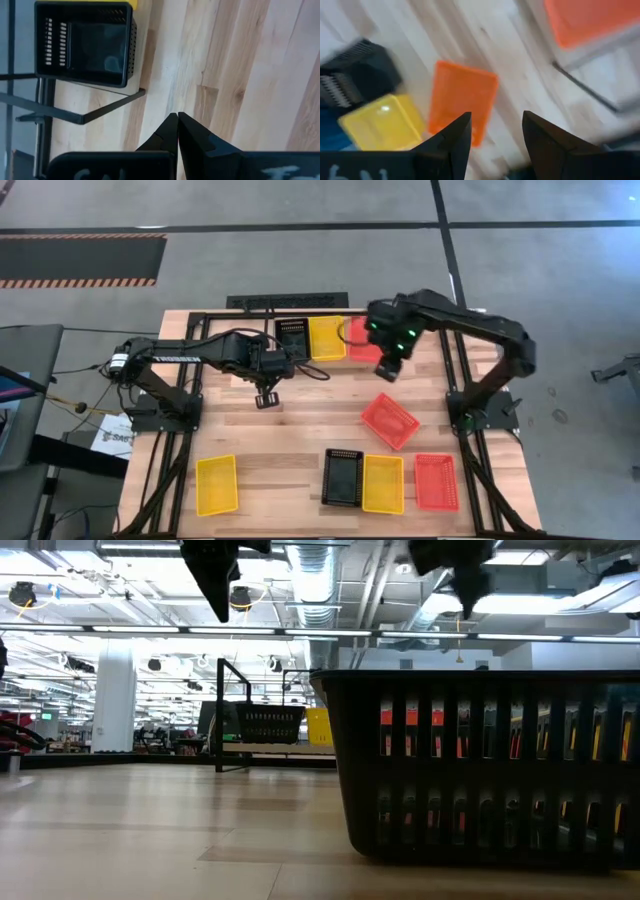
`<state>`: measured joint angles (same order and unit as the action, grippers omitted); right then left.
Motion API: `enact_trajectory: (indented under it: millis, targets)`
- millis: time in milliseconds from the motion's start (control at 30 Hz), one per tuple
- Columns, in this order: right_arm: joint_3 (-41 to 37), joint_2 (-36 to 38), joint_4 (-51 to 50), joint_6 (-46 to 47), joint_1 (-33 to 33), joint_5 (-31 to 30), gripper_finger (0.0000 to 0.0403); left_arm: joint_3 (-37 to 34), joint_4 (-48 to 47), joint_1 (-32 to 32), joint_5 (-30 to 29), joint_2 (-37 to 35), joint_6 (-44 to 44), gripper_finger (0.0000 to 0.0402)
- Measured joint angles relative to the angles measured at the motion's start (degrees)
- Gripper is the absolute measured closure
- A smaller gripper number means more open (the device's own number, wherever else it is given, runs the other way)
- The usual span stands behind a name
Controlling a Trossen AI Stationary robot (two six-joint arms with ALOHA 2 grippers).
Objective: Stack baskets on shelf by color
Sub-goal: Stack the left orange bin on top of the other orange bin on the shelf
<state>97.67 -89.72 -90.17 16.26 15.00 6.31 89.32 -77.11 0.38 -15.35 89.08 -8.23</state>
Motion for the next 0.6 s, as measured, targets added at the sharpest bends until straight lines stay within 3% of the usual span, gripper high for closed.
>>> enact_trajectory:
  millis: [133,400,600]
  targets:
    - [-7.0,5.7,0.3,8.7,-5.0,-5.1,0.0207,0.0,0.9,0.0,-0.2,0.0,2.6,0.0401]
    - [-26.4,11.1,6.4,14.4,-9.2,-5.2,0.0213,0.0,3.1,0.0,-0.3,0.0,5.1,0.0401]
    - [-34.9,7.8,14.0,15.8,-9.3,1.8,0.0214,0.0,3.4,0.0,0.1,0.0,5.0,0.0401]
